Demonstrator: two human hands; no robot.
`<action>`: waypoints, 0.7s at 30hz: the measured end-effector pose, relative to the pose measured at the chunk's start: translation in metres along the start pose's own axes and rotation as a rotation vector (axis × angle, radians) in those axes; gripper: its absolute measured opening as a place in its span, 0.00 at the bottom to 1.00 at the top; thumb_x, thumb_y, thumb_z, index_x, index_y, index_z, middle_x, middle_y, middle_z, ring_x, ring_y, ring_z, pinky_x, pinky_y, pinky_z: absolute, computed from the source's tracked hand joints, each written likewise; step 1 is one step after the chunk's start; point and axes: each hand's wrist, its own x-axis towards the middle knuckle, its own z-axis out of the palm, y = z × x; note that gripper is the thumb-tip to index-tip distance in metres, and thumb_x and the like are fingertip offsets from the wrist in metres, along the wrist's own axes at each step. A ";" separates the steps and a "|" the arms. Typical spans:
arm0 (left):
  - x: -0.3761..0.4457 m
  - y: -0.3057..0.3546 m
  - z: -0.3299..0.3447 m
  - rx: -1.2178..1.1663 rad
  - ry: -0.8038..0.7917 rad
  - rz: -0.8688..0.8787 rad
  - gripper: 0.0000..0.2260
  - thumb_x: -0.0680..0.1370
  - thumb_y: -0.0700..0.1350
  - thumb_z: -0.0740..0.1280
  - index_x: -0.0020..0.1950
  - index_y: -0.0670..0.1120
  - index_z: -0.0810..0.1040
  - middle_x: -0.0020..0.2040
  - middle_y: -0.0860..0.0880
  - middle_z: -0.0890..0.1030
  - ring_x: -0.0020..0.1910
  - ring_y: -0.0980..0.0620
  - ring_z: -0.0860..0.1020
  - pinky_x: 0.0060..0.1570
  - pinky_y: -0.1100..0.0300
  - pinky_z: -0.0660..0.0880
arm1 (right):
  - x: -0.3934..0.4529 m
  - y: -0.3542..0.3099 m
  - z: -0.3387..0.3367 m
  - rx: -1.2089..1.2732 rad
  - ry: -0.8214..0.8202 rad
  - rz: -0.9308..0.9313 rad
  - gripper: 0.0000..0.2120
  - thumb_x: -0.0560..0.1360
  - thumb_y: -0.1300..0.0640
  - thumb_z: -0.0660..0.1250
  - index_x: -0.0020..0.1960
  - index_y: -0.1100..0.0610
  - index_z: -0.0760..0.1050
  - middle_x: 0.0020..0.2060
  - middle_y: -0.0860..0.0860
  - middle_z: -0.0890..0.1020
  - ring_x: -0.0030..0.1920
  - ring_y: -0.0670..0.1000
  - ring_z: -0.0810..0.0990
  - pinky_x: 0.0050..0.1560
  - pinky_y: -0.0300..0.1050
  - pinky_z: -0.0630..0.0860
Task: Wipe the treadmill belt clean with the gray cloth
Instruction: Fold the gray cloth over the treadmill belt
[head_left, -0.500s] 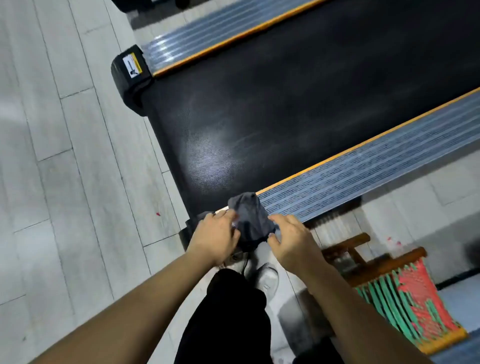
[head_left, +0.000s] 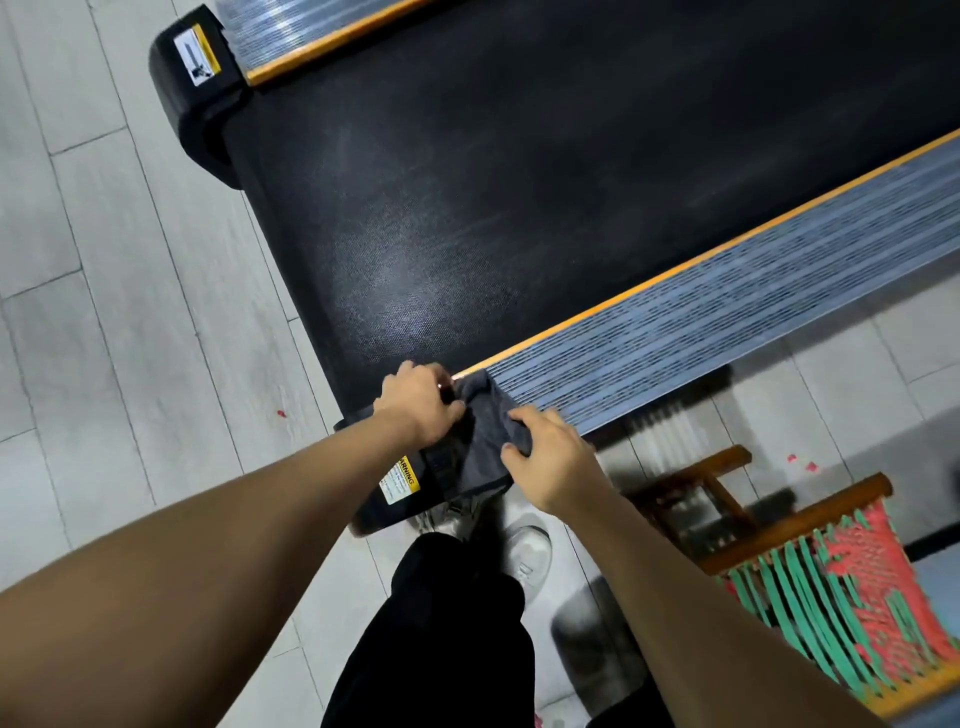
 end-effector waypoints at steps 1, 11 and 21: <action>-0.004 0.000 0.000 0.018 -0.015 -0.005 0.17 0.75 0.55 0.72 0.62 0.50 0.78 0.61 0.42 0.74 0.63 0.38 0.74 0.66 0.45 0.73 | -0.002 0.000 -0.002 -0.008 -0.009 0.004 0.23 0.79 0.48 0.62 0.73 0.48 0.66 0.64 0.52 0.73 0.65 0.56 0.73 0.64 0.50 0.69; -0.082 0.028 -0.029 -0.374 0.034 0.227 0.09 0.76 0.43 0.74 0.46 0.45 0.74 0.39 0.51 0.81 0.38 0.52 0.76 0.42 0.58 0.73 | -0.044 -0.010 -0.059 0.112 0.012 -0.029 0.19 0.79 0.51 0.62 0.69 0.47 0.68 0.62 0.51 0.73 0.61 0.55 0.75 0.62 0.53 0.73; -0.209 0.105 -0.159 -0.445 0.142 0.417 0.09 0.73 0.37 0.73 0.45 0.48 0.75 0.41 0.50 0.82 0.40 0.49 0.82 0.45 0.55 0.79 | -0.151 -0.082 -0.183 0.380 0.268 -0.275 0.24 0.74 0.54 0.71 0.67 0.40 0.70 0.56 0.45 0.74 0.58 0.43 0.75 0.61 0.48 0.75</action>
